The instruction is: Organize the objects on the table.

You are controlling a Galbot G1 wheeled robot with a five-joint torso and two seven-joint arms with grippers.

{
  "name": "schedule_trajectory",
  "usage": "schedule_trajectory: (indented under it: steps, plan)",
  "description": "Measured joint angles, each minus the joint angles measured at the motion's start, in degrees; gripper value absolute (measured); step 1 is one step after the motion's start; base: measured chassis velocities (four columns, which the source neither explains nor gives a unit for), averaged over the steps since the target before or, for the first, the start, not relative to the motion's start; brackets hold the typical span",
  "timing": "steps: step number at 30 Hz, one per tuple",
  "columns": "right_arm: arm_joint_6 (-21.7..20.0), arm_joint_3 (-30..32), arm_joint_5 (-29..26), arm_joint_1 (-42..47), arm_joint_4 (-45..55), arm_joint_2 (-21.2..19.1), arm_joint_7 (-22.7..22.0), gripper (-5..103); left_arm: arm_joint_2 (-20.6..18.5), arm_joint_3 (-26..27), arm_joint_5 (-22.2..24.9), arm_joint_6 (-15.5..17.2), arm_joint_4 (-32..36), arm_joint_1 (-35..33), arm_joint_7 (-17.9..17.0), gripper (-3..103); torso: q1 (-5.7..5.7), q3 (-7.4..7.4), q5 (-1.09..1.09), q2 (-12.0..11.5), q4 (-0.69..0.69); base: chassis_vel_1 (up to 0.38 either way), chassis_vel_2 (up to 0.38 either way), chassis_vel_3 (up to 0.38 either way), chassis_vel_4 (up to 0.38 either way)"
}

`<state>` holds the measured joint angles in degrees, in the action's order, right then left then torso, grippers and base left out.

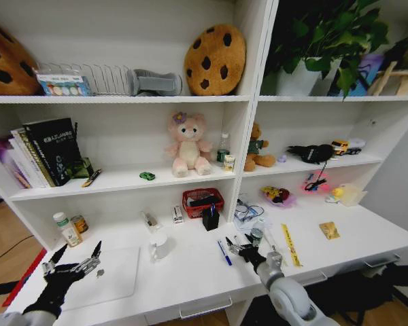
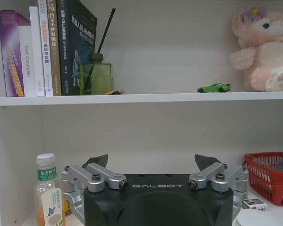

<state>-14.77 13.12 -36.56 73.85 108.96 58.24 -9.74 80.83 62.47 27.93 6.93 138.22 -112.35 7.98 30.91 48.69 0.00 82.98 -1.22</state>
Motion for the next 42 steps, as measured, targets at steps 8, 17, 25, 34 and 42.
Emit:
schedule_trajectory:
  steps: [8,17,25,34,42]
  plan:
    - [-2.5,-7.0,-2.6,-8.0,-4.8,1.8,-2.1,100,0.0,0.0,0.0,0.0,0.0,0.0,0.0,100,0.00,0.00,0.00,0.0,0.00,0.000,0.000,0.000,0.000]
    - [-3.7,-10.7,-2.7,-8.9,-6.8,3.8,-5.2,98,0.0,0.0,0.0,0.0,0.0,0.0,0.0,100,0.00,-0.01,0.01,0.0,-0.01,0.000,0.000,0.000,0.000]
    - [-3.9,-11.3,-2.7,-9.7,-7.9,3.9,-5.6,93,0.0,0.0,0.0,0.0,0.0,0.0,0.0,100,0.00,-0.01,0.00,0.0,0.00,0.000,0.000,0.000,0.000]
    - [-5.9,-11.3,-5.6,-10.4,-8.8,3.6,-6.1,79,0.0,0.0,0.0,0.0,0.0,0.0,0.0,100,0.00,-0.01,0.00,0.0,0.00,0.000,0.000,0.000,0.000]
    - [-6.6,-11.8,-7.3,-11.1,-9.1,3.1,-6.6,46,0.0,0.0,0.0,0.0,0.0,0.0,0.0,100,-0.01,-0.01,0.00,0.0,0.00,0.000,0.000,0.000,0.000]
